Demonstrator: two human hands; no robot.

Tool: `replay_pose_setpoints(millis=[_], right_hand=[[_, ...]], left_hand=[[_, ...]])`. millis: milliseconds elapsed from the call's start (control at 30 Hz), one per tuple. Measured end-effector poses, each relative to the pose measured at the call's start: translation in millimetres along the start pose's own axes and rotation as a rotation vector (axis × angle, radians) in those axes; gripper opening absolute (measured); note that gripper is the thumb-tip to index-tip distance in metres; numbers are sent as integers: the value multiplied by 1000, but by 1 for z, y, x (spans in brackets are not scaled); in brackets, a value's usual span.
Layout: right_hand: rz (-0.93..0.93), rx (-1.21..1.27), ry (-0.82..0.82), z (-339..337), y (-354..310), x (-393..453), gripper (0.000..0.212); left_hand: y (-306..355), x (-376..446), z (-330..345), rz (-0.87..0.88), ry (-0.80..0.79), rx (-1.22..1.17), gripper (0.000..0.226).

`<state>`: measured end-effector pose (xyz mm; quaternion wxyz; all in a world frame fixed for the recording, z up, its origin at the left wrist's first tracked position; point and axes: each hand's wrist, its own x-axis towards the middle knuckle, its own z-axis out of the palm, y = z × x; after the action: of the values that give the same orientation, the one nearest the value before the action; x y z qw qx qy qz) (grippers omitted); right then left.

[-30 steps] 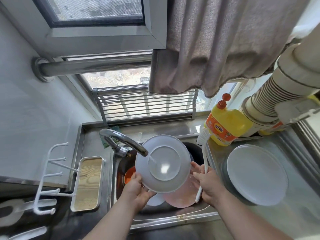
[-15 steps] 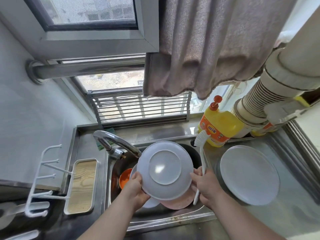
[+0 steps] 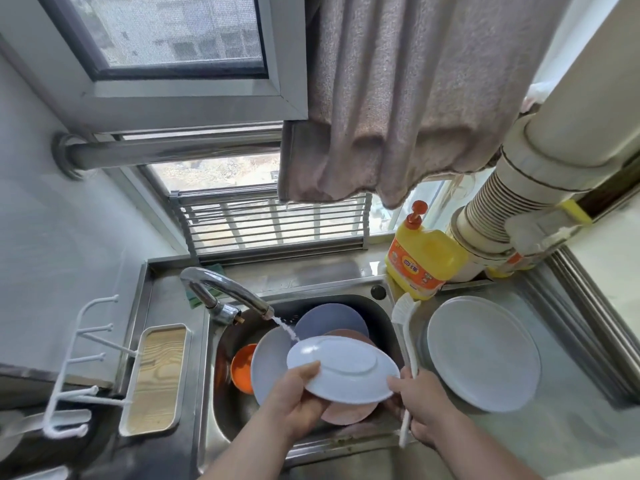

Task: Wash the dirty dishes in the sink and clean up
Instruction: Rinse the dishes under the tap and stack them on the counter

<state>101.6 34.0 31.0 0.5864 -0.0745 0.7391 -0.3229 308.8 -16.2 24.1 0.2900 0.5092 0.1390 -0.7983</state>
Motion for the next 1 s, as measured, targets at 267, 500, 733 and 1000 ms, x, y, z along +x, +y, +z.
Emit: replay_pose_setpoints(millis=[267,500,733,1000], right_hand=[[-357,-659,71,-80,-9,-33,33],[-639,-1023,-237,-94,-33,-54,44],[-718,-879,-250,-65,-54,-41,34],[-679,-830,-314,-74,-44,-32,59]], left_hand=[[-34,-3,39,124,17,138,37],[-40,-22,65,324,46,262,64],[-53,-54,77,527,104,413,53],[-45,-72,81,662,76,384,52]])
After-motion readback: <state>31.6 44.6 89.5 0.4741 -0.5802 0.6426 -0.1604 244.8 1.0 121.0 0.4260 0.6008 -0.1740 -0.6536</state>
